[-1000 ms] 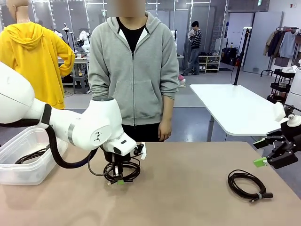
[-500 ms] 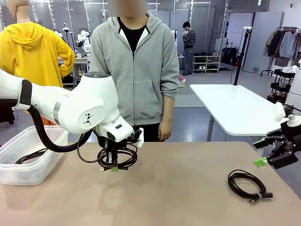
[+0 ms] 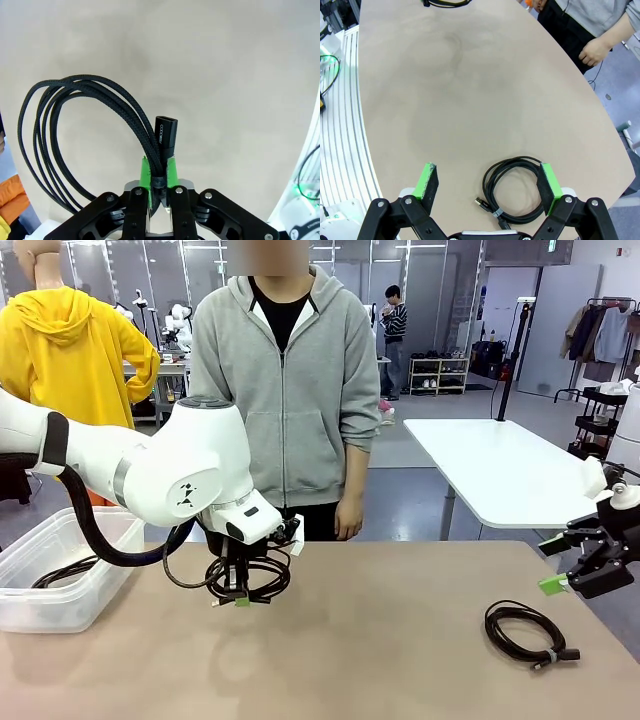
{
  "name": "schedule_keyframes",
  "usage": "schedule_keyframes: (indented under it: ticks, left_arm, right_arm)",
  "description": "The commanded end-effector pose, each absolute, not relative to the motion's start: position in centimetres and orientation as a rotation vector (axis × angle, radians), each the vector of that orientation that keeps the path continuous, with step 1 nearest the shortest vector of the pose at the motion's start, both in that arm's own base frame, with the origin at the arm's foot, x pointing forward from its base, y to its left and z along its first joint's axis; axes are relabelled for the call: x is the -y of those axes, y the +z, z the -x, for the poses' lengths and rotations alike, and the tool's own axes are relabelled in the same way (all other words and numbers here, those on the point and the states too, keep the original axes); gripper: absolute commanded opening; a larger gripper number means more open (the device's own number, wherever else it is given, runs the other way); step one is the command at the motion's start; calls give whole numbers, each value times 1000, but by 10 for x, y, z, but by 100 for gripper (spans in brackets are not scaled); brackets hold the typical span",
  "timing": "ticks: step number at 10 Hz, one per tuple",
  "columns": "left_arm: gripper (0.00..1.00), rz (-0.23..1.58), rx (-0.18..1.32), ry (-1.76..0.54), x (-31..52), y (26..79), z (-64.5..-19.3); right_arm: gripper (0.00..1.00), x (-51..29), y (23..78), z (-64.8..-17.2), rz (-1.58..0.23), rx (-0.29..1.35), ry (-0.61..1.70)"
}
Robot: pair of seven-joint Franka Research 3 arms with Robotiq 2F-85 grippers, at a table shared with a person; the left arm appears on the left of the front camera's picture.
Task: Organize and store the cables.
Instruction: Place the USB Extension Cable into the Organizing box.
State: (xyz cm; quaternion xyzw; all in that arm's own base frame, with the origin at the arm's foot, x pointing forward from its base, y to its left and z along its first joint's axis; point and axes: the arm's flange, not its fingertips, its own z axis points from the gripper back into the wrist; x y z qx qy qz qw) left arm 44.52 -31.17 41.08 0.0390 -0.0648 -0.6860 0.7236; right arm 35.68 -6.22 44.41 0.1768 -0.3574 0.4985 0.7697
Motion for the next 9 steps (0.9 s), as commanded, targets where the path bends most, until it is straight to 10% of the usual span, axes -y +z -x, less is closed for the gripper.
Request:
schedule_keyframes:
  ticks: [1, 9]
  left_arm:
    - [14, -118, 173, -1597, 310, 419, -446]
    - [14, -306, 275, -1586, 27, 484, -442]
  right_arm:
    - [100, 60, 447, -358, -398, 773, 1057]
    - [100, 60, 447, -358, -398, 773, 1057]
